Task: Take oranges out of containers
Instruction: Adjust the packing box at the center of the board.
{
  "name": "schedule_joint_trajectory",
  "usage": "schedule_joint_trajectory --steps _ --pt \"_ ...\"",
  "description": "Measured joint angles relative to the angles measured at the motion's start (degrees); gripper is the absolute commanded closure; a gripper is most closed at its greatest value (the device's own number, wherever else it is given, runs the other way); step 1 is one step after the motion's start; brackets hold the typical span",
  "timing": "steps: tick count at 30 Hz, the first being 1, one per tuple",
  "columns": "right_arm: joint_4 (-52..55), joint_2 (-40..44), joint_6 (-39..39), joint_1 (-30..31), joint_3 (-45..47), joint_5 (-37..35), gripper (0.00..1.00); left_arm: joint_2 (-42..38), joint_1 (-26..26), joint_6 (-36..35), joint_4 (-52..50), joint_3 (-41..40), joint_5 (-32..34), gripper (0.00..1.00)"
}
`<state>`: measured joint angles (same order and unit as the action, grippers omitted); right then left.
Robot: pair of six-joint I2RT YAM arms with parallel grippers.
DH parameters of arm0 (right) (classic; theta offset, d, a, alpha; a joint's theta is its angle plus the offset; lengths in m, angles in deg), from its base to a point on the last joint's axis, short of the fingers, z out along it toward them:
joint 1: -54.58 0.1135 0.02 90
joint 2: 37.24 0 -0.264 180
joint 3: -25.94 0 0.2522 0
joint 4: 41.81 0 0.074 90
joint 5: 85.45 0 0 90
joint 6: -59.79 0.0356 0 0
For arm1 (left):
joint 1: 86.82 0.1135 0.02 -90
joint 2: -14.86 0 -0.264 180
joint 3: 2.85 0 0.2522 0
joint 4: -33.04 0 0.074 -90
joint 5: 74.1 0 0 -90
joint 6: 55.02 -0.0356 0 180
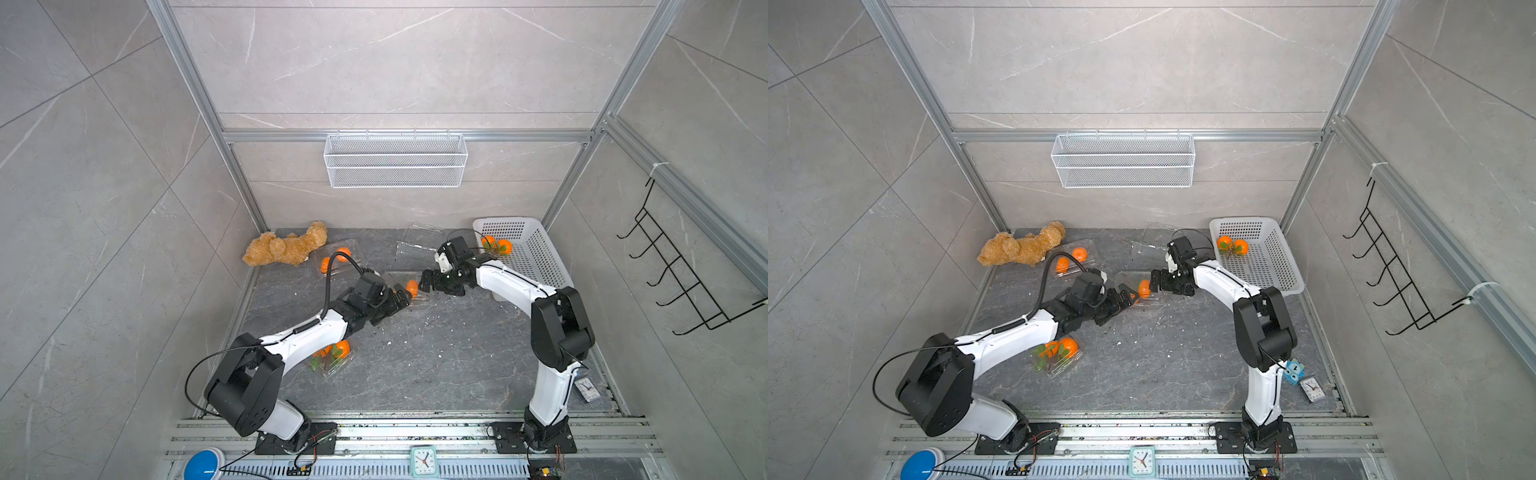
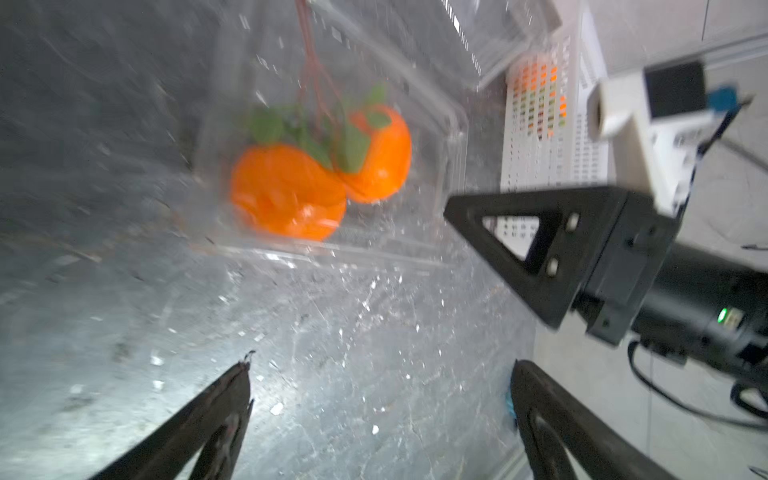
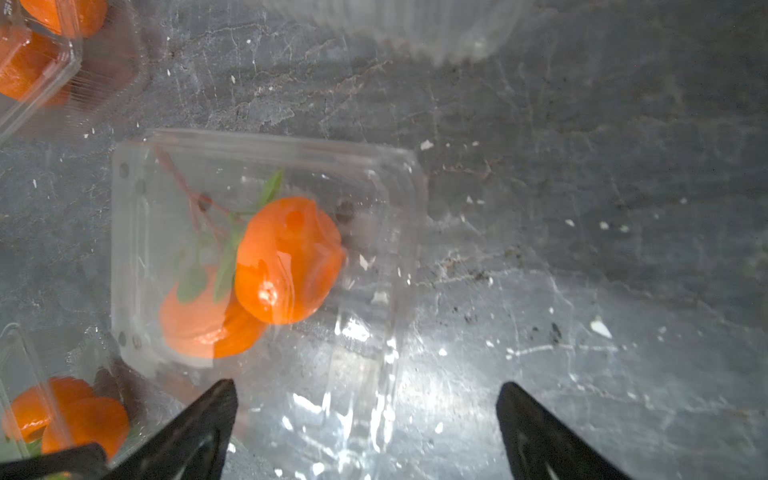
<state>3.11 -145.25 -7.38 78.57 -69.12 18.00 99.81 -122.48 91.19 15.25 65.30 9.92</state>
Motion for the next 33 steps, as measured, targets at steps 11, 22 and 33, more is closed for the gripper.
schedule_joint_trajectory --steps 11,22,33 --pt "-13.40 8.11 9.81 2.27 17.31 6.10 0.03 19.37 10.88 -15.08 -9.53 24.41 3.72 0.01" --pt "-14.75 2.01 6.43 3.06 9.68 5.33 0.13 32.68 9.94 -23.21 -8.81 32.96 -1.66 0.02" --pt "-9.53 -4.94 -2.21 2.82 -0.85 4.70 0.19 27.26 7.87 -21.59 -2.80 21.31 -1.99 0.02"
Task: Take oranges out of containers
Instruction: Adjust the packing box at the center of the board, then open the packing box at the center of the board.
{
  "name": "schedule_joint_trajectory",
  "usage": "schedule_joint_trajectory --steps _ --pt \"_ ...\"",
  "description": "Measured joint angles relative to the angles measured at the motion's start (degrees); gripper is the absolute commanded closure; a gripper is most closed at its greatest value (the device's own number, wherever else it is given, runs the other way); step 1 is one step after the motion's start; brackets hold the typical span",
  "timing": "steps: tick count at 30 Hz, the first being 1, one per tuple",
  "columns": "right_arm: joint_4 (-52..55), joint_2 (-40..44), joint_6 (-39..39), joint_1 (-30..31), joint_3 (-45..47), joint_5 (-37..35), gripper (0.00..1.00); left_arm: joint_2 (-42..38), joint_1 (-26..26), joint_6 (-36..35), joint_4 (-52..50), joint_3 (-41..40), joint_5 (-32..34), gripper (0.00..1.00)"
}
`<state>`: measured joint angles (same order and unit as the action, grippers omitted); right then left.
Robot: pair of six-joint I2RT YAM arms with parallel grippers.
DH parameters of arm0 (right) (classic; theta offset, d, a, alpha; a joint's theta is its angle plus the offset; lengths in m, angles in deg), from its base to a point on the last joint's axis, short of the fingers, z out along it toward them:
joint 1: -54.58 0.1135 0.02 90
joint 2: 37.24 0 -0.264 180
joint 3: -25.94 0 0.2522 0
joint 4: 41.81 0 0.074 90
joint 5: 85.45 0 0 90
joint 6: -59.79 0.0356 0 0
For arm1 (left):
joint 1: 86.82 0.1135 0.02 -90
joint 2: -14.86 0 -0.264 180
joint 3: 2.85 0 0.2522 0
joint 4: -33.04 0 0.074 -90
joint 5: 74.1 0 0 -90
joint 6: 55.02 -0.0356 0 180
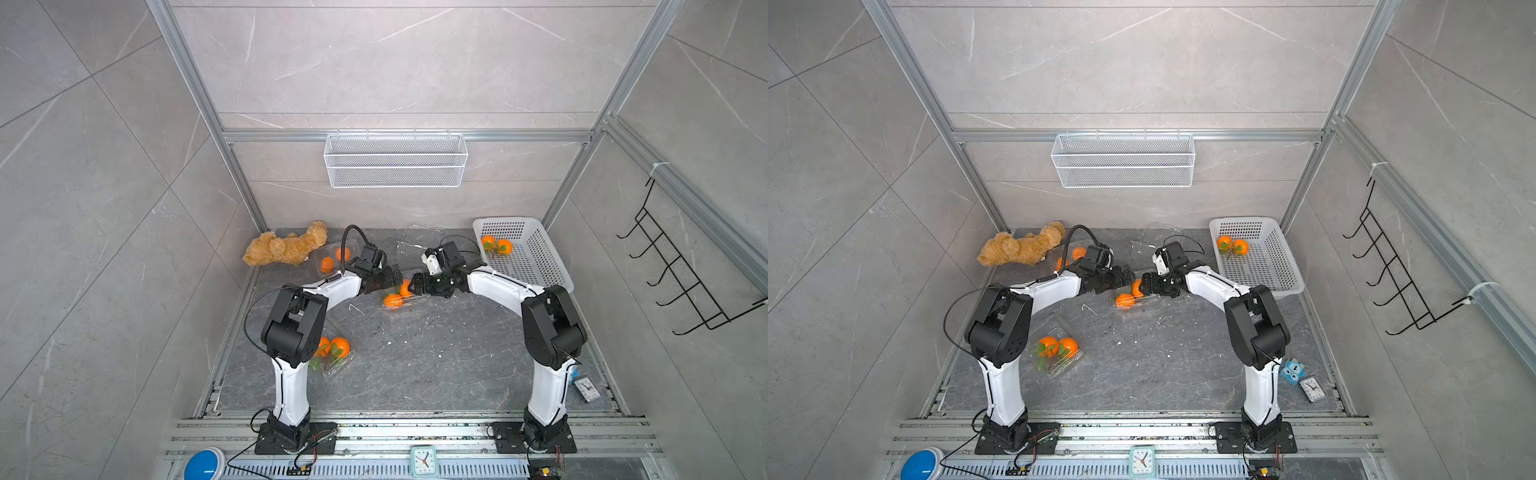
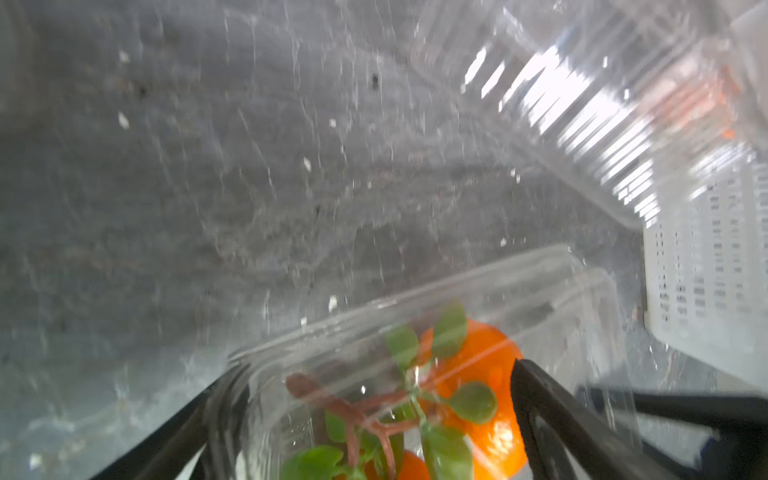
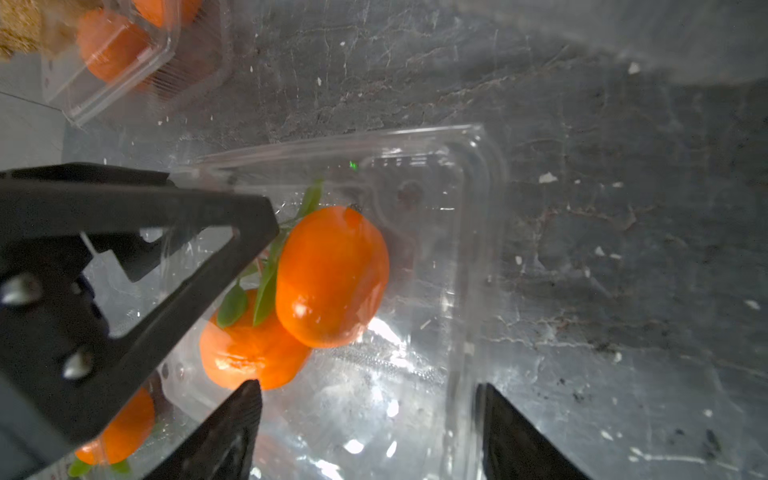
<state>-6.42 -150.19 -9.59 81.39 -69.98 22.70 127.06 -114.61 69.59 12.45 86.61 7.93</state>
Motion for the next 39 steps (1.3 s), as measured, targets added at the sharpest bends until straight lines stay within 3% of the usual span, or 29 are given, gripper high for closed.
schedule_joint_trajectory --steps 5,12,18,23,28,32,39 --pt "2.45 -1.14 -1.77 -0.72 -2.54 -0.63 0.17 -4.33 -2.58 2.49 2.34 -5.70 0.44 0.02" --pt "3.30 -0.46 -2.23 -1.86 -3.04 -1.03 0.03 -10.32 -7.08 7.56 5.51 -13.99 0.24 0.02" --pt "2.62 7.39 -0.35 -3.98 3.21 -1.27 0.00 -17.27 -8.17 9.94 3.52 -16.81 0.85 0.01" --pt "-1.11 17.99 6.49 -4.39 13.53 -1.07 0.00 -22.67 -7.93 9.99 -1.77 -16.06 4.76 0.01" --pt "-9.92 26.34 16.61 -4.46 29.07 1.88 0.00 -21.77 -7.89 9.88 -4.42 -13.90 6.38 0.01" --pt "-18.47 28.37 24.28 -3.74 40.19 4.85 0.00 -17.97 -7.91 9.88 -3.37 -13.42 6.12 0.01" --pt "-33.90 25.53 33.16 2.67 43.71 7.87 0.00 -9.66 -7.91 10.25 -1.49 -9.84 3.78 0.00"
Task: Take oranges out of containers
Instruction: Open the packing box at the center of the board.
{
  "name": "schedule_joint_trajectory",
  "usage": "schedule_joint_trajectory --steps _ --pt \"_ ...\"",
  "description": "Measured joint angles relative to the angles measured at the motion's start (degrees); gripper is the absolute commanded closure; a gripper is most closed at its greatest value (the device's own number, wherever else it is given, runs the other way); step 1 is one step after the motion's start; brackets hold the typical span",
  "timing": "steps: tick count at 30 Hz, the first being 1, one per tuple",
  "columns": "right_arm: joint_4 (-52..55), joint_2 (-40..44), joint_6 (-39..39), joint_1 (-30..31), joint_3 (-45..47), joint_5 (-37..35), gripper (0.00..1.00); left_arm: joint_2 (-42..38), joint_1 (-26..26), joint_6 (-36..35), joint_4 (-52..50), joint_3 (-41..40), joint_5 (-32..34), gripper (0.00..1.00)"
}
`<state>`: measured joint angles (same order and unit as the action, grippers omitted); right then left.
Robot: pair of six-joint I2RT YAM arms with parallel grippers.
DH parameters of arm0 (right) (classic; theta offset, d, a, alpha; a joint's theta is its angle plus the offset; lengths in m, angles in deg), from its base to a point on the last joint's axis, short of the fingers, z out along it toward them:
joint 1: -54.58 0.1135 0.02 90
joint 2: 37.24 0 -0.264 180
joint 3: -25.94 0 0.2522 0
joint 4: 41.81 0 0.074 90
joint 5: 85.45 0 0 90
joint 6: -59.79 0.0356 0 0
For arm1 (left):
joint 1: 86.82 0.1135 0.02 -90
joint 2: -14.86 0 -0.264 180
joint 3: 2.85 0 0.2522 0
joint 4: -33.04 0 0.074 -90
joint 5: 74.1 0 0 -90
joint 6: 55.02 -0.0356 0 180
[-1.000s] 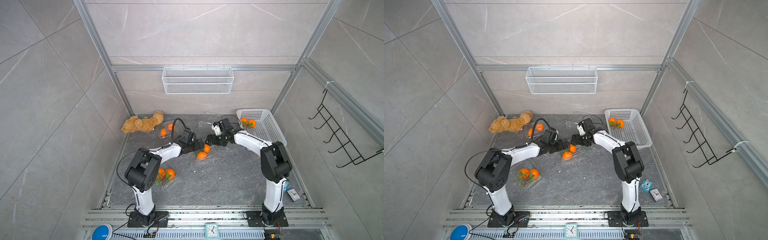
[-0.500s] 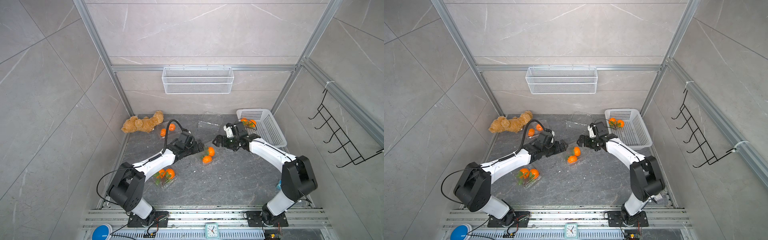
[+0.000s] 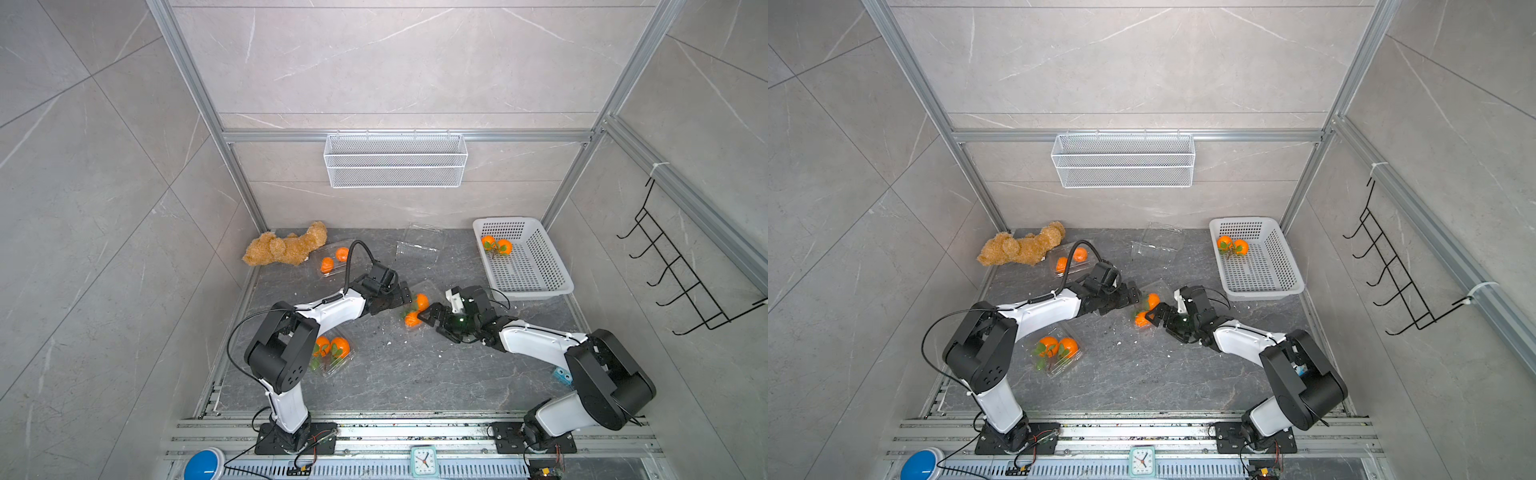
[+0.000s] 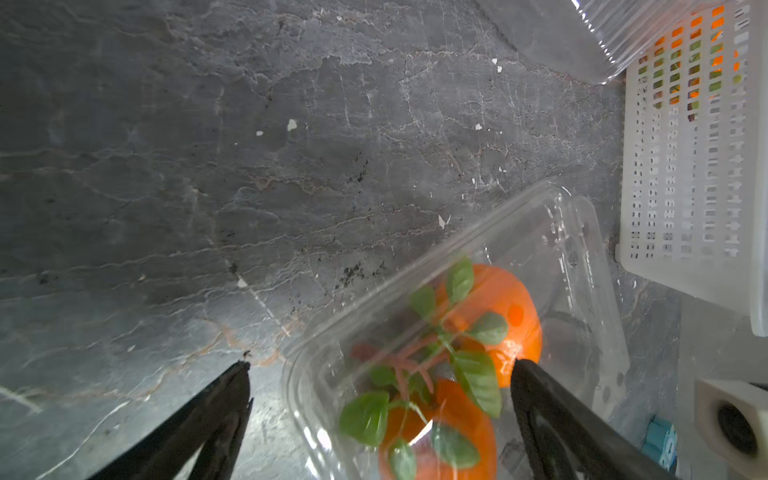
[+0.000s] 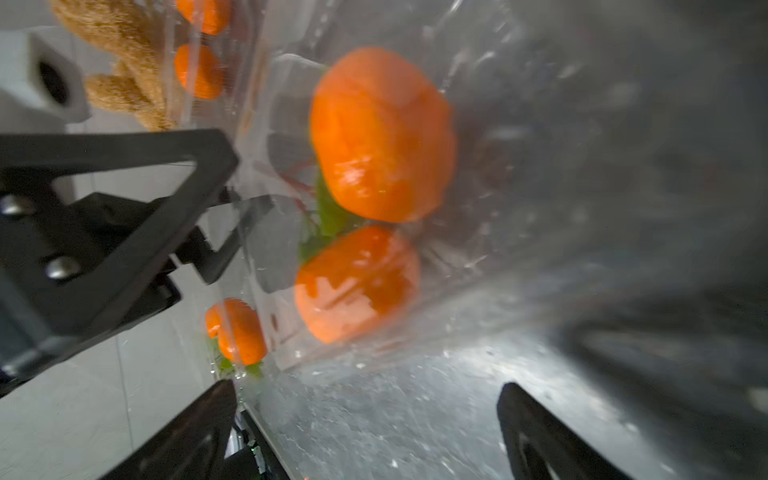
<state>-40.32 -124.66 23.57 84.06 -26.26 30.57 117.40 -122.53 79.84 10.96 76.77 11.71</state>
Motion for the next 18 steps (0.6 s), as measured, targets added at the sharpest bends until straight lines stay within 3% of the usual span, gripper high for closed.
schedule_joint_trajectory --steps 4,11,18 --pt "-4.63 -2.36 1.57 0.24 -0.96 -0.28 0.00 0.94 0.02 0.83 1.99 0.87 -1.07 0.00" --pt "-3.89 -5.09 -1.07 -0.72 -7.48 -3.08 0.00 0.96 0.63 3.21 4.81 1.05 -2.45 0.00" --pt "-4.13 -5.09 -1.66 -2.51 -7.85 -2.86 0.00 2.38 0.98 4.52 6.21 1.88 -3.10 0.01"
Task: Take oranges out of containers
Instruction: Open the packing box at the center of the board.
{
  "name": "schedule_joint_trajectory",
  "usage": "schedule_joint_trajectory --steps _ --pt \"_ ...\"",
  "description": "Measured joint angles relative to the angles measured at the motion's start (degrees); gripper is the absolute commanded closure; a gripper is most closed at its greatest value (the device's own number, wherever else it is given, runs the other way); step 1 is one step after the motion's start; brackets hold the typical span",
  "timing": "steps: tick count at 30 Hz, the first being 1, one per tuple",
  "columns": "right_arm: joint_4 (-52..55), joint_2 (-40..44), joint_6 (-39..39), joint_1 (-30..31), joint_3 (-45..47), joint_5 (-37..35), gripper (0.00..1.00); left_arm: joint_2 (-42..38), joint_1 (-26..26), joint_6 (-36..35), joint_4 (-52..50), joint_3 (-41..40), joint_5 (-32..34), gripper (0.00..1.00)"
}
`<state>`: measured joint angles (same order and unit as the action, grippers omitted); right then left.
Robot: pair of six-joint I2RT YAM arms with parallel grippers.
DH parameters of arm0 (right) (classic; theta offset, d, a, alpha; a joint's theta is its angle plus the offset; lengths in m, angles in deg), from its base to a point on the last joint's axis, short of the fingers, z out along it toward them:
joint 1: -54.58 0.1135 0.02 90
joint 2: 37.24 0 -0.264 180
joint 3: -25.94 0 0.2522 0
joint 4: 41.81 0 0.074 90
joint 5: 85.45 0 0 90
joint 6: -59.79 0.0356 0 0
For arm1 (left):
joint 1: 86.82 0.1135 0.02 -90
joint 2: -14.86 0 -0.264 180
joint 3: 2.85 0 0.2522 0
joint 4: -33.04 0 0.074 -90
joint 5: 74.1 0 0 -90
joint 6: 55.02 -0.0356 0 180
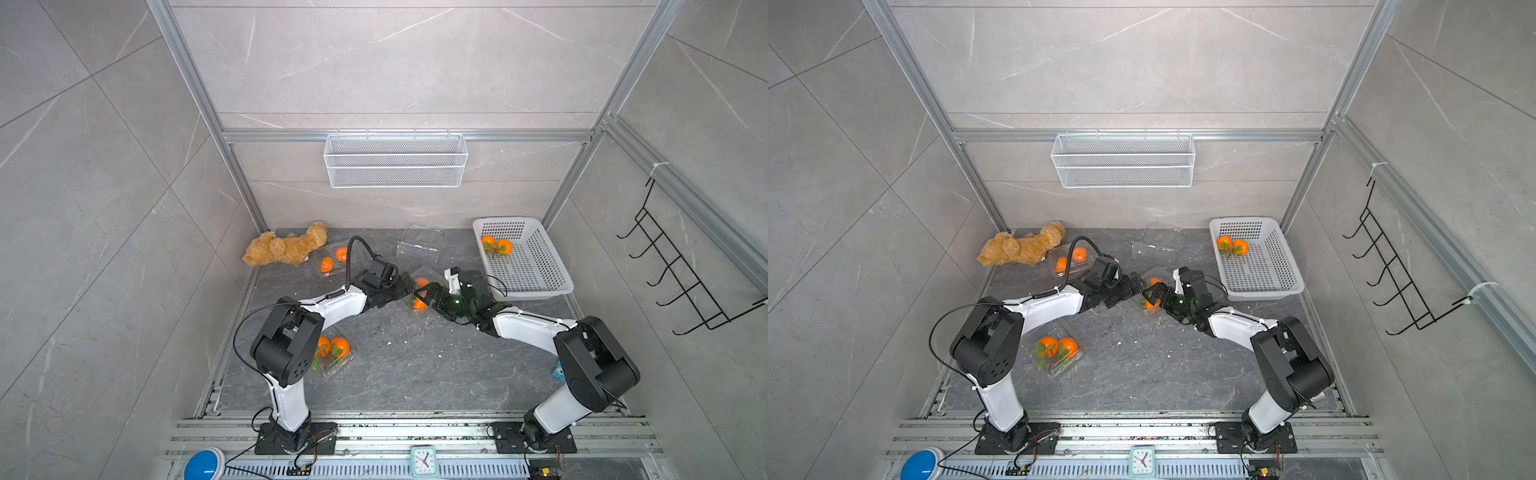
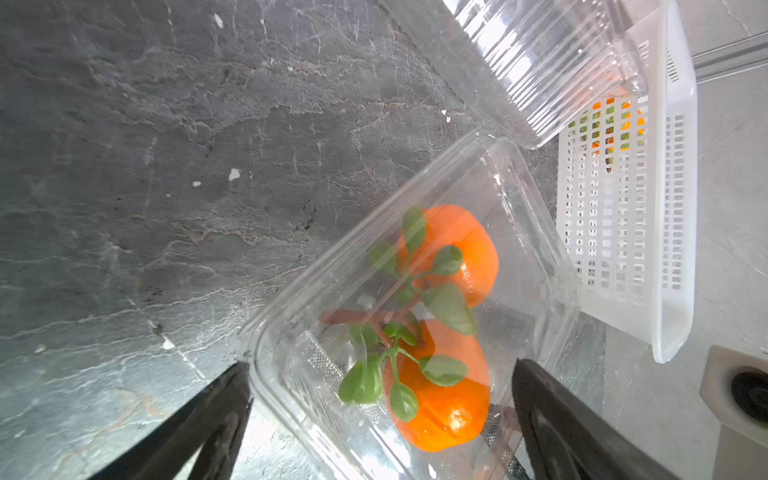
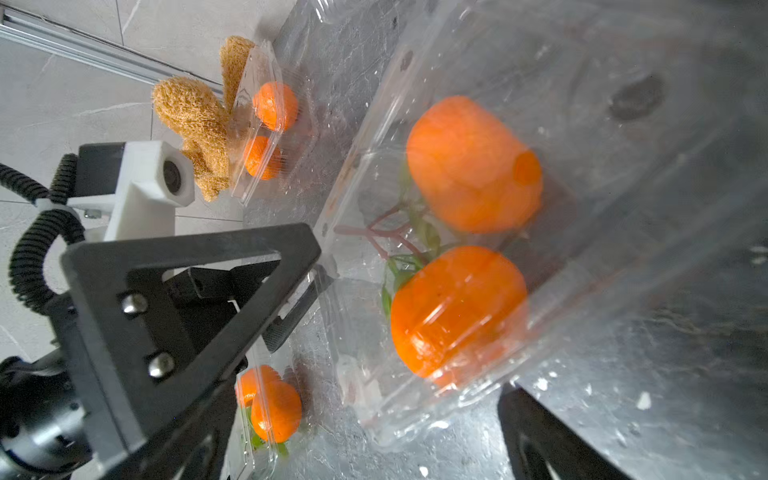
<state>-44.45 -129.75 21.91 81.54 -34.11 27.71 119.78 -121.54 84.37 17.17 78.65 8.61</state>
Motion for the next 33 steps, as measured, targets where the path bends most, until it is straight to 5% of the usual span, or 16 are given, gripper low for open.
schedule_joint_trajectory --steps 33 --pt "-30.49 -3.76 21.97 -3.10 13.90 7.72 0.04 0.55 2.91 -2.73 -4.85 5.05 1.29 0.00"
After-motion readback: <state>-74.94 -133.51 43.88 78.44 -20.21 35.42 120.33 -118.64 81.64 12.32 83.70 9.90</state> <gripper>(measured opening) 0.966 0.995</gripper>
